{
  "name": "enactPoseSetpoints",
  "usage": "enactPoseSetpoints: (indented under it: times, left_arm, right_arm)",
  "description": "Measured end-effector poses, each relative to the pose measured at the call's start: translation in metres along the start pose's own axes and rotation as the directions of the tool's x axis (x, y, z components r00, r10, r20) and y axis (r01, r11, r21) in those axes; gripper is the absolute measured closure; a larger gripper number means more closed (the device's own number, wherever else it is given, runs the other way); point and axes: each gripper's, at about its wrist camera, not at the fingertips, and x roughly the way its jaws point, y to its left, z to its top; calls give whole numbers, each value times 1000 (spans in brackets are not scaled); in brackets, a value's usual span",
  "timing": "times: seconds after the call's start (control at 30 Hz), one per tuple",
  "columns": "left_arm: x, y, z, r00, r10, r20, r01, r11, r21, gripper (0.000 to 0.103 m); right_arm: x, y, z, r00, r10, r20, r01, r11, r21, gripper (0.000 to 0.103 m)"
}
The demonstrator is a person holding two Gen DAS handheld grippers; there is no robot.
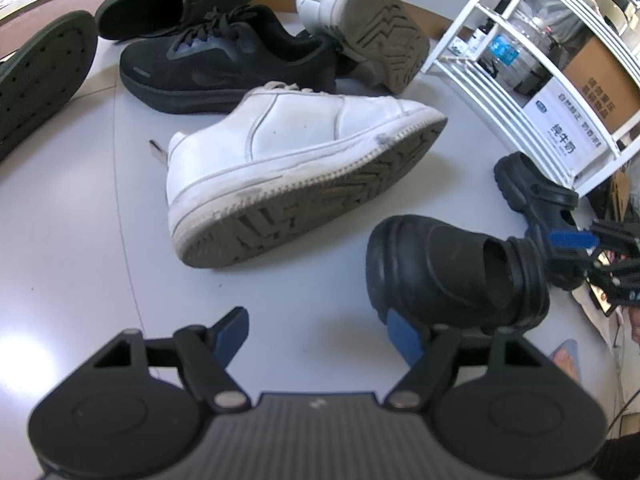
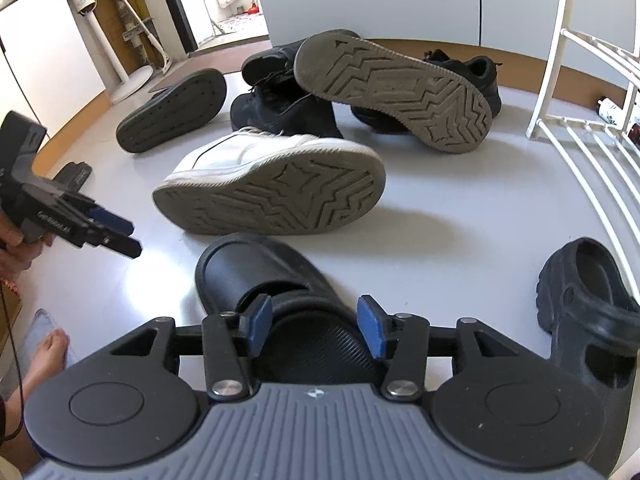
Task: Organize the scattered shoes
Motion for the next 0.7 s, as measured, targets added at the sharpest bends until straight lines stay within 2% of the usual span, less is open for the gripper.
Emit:
enactPoseSetpoints:
  times: [0.5,0.7]
  left_arm:
    - [1,2,1,1000,-2,-6,2,1000,-4,24]
    - [2,3,-1,1000,0,-11,0,1000,-9,24]
  right_arm:
    - [11,23,-28,993,28,-112,-36,997,-72,50]
    - [21,20,-33,988,-42,-151,28,995,-91,50]
